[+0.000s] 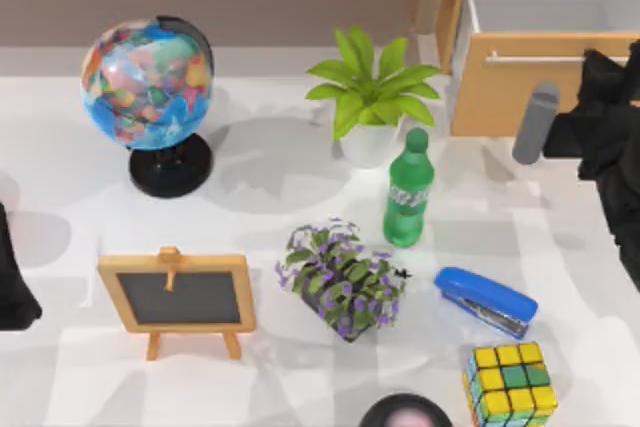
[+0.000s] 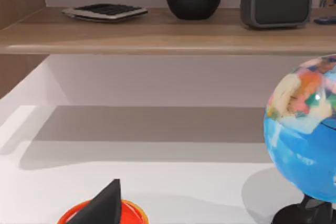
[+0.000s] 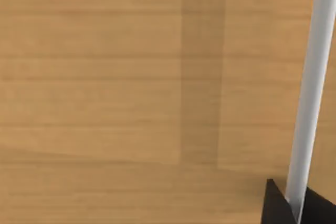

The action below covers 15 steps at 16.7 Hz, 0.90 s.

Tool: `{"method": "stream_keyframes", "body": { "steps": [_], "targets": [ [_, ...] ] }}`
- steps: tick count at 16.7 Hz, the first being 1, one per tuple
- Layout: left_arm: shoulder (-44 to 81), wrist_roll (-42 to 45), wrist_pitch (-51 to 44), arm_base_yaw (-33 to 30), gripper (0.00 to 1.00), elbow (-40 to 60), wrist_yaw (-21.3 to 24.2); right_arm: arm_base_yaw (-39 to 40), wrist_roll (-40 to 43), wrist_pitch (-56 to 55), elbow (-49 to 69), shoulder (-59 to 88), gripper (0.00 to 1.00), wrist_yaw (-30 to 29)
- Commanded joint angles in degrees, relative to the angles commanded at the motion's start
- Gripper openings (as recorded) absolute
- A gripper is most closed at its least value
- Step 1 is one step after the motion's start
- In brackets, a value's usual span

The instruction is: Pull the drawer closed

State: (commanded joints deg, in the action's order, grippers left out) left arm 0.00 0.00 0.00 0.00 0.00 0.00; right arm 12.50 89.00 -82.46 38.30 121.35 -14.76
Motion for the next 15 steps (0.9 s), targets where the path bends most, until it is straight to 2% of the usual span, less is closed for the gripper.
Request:
{"method": "stream_keyframes", "body": {
  "steps": [5,11,15],
  "targets": [
    [0.0,0.0,0.0,0.0,1.00,0.0,0.0,-1.3,0.0,4.8,7.9,3.1,0.00,1.5],
    [0.0,0.0,0.0,0.0,1.00,0.0,0.0,-1.3,-0.2,5.3,8.4,3.2,0.00,1.6],
    [0.0,0.0,0.0,0.0,1.00,0.0,0.0,-1.9,-0.1,7.7,13.1,5.4,0.00,1.9]
  ]
}}
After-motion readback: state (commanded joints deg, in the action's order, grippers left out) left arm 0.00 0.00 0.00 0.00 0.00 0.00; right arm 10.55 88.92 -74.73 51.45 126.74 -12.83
